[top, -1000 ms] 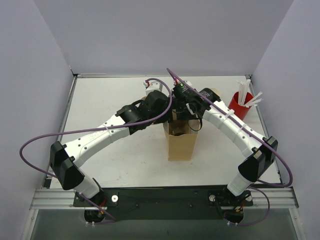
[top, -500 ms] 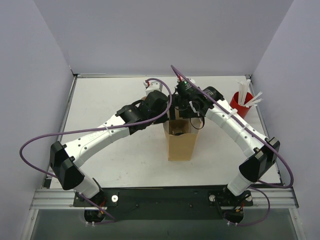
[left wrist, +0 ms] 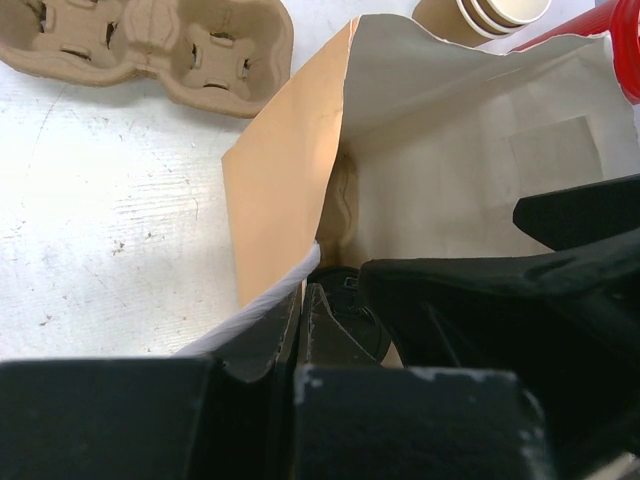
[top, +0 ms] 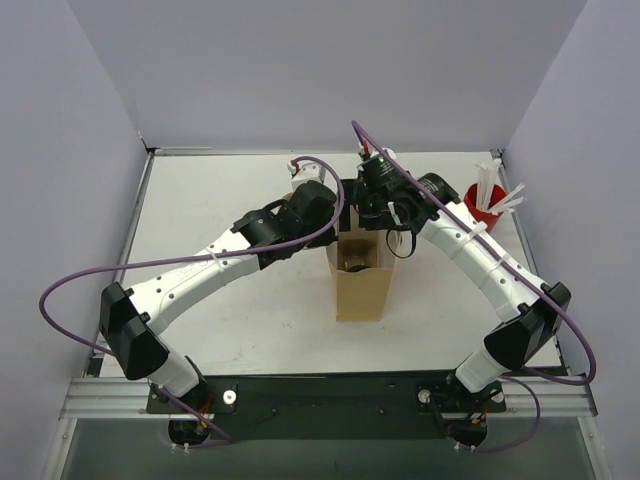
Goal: Pack the takeout coffee
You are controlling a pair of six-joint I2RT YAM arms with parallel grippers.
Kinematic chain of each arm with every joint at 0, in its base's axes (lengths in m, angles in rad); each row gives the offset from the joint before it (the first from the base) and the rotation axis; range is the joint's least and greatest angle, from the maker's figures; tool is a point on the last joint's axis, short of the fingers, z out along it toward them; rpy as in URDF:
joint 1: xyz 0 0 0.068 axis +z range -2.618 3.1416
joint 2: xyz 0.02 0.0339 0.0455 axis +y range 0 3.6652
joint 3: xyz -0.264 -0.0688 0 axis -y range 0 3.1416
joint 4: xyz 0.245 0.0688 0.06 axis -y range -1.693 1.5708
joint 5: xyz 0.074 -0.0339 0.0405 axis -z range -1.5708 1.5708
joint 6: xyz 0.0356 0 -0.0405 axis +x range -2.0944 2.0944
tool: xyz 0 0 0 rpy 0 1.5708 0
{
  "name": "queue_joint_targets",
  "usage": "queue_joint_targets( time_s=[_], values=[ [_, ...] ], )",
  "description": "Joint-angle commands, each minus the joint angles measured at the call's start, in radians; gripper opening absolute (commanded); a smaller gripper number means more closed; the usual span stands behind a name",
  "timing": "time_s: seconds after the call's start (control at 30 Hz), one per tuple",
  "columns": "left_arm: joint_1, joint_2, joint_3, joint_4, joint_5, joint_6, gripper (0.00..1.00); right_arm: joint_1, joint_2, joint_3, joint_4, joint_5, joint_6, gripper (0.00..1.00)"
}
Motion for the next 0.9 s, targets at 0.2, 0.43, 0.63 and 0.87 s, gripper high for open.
queue_joint_targets(
  time_s=[0.2,0.43,0.63,0.87],
  values=[
    [0.006,0.010,0.034,0.026,0.004,0.017,0.00,-0.019,-0.078,-0.022,0.106,-0.019,0.034,0.93],
    [0.006,0.008,0.032,0.027,0.006,0.018,0.00,-0.028,-0.110,-0.080,0.218,-0.045,0.064,0.93],
    [0.004,0.008,0.031,0.029,0.007,0.017,0.00,-0.031,-0.129,-0.124,0.321,-0.063,0.100,0.93],
    [0.006,0.008,0.032,0.029,0.011,0.021,0.00,-0.031,-0.135,-0.129,0.394,-0.054,0.125,0.94]
  ],
)
